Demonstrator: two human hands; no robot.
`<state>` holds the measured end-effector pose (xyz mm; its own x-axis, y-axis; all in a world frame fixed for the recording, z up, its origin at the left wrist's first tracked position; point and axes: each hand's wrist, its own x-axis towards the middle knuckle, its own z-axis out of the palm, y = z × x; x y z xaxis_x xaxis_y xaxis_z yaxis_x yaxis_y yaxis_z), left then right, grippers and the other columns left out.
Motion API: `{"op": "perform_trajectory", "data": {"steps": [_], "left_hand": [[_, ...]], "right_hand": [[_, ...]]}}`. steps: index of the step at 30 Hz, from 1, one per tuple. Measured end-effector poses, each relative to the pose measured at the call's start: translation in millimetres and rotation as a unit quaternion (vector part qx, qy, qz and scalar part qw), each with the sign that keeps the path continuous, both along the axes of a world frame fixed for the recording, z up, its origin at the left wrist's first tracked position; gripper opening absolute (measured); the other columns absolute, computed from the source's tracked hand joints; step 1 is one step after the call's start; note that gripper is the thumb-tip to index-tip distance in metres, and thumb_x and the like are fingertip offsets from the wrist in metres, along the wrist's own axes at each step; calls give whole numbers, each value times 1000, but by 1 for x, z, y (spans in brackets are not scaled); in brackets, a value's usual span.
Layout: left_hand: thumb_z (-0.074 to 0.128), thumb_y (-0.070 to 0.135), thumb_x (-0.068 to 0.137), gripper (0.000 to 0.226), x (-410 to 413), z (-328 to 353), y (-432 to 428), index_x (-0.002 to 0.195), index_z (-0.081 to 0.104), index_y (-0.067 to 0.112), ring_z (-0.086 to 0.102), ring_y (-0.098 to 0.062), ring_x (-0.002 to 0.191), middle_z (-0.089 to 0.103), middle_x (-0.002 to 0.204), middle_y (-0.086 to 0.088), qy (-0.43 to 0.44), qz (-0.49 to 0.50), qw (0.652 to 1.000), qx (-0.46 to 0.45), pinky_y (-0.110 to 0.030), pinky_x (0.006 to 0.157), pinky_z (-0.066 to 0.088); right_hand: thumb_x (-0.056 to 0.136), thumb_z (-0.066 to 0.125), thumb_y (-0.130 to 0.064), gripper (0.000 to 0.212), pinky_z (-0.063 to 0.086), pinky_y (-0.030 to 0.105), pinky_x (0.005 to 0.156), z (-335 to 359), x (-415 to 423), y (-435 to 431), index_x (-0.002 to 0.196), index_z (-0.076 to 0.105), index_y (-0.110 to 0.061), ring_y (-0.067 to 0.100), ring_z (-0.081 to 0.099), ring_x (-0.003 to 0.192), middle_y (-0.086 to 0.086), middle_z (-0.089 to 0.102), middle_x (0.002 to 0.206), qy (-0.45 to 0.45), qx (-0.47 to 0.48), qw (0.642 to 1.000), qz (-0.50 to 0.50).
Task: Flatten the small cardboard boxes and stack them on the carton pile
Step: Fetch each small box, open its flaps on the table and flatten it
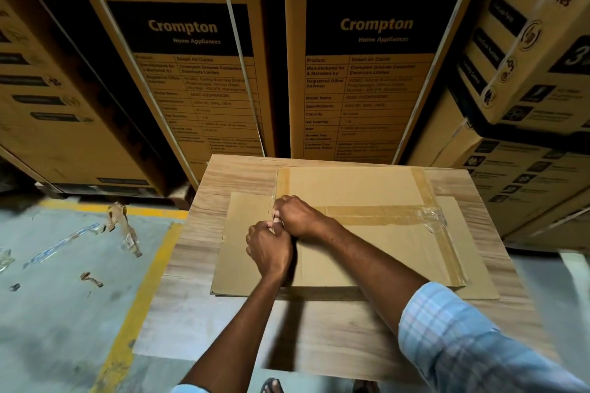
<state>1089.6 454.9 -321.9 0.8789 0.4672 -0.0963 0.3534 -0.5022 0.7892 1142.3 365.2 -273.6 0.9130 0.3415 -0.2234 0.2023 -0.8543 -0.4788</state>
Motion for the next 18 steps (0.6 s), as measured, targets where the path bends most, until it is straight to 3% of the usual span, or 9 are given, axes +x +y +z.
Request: {"op": "perform_trajectory", "data": {"steps": [5,8,11,15,18], "left_hand": [[55,19,100,20,-2,-3,-2,104,68,4,57,-38,112,66,113,-18,-20,-5,1000,14,-46,100,37],[55,23,101,24,-1,-3,-4,103,70,4,58,-38,113,69,113,-17,-22,7,1000,18,-47,100,35],[55,24,102,24,0,-4,-4,103,70,5,59,-38,113,70,112,-16,-25,11,1000,15,-47,99,35],[56,23,101,21,0,-6,-5,100,70,7,61,-37,109,71,109,-13,-33,8,999,12,-46,96,35],[56,24,101,22,0,-6,-6,100,70,7,62,-37,106,72,107,-13,-32,7,999,29,-46,95,37]], "right_hand": [[97,59,-24,26,35,31,72,7,-6,-4,115,58,-5,29,56,91,16,64,111,-20,-14,1000,13],[103,47,-31,30,45,38,75,9,-9,-16,110,61,-6,35,61,96,18,66,109,-24,-28,999,7],[98,55,-41,27,51,41,75,15,-8,-35,102,64,-15,30,61,91,13,67,106,7,-46,999,-11],[94,67,-43,27,39,32,61,26,-10,-58,107,64,-19,21,59,89,1,61,101,42,-61,997,7],[92,66,-49,25,41,33,60,26,-14,-78,94,62,-24,16,58,81,-5,60,92,44,-67,997,-7]]}}
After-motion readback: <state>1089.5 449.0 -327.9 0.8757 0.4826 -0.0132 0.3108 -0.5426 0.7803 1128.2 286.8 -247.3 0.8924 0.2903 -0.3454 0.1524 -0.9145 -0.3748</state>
